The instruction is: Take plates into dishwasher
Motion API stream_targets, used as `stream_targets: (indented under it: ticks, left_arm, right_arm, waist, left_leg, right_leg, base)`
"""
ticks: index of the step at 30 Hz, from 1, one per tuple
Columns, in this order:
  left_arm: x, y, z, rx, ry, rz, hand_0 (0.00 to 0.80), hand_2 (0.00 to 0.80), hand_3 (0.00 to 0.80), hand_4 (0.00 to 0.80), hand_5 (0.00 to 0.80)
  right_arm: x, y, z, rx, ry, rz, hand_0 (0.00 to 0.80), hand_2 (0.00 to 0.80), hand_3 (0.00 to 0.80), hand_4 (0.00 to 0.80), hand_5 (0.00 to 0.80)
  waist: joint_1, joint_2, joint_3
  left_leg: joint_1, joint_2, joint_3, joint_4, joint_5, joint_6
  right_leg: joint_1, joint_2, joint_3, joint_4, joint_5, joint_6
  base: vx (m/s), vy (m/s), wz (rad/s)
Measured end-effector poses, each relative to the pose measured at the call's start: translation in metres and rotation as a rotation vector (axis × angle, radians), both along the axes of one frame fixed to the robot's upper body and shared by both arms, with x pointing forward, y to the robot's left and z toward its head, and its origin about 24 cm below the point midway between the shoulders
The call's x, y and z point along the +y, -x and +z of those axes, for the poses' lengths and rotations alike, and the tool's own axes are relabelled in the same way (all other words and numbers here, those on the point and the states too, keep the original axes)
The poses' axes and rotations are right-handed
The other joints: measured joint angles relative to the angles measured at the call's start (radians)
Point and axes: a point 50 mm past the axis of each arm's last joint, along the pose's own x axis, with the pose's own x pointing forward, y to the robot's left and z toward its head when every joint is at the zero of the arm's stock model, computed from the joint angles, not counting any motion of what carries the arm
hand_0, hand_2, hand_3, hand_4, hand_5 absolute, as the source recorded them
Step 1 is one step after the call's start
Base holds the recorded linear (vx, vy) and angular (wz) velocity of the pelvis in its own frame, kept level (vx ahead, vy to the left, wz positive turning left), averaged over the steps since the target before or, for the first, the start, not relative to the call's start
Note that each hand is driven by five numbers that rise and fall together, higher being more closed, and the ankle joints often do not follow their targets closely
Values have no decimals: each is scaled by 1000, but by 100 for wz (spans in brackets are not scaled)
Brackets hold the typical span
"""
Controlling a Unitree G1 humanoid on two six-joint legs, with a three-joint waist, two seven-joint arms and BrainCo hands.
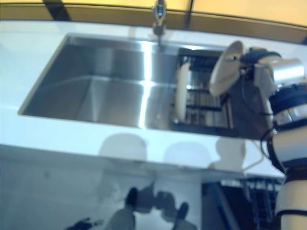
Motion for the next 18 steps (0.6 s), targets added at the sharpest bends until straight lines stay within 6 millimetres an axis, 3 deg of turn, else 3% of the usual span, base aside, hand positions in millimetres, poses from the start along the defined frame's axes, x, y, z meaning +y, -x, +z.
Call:
stream_targets:
  ticks: [18]
  left_arm:
    - [2,6,-2,5,-6,1,0,0,0,0,0]
  right_arm:
    - [-5,1,-9,29,-8,-16,0,0,0,0,0]
  waist:
    - [-2,2,2]
  left_leg:
    - [-13,0,0,0,0,0]
  right_leg:
    - [-14,0,0,0,0,0]
  base:
    - [0,0,0]
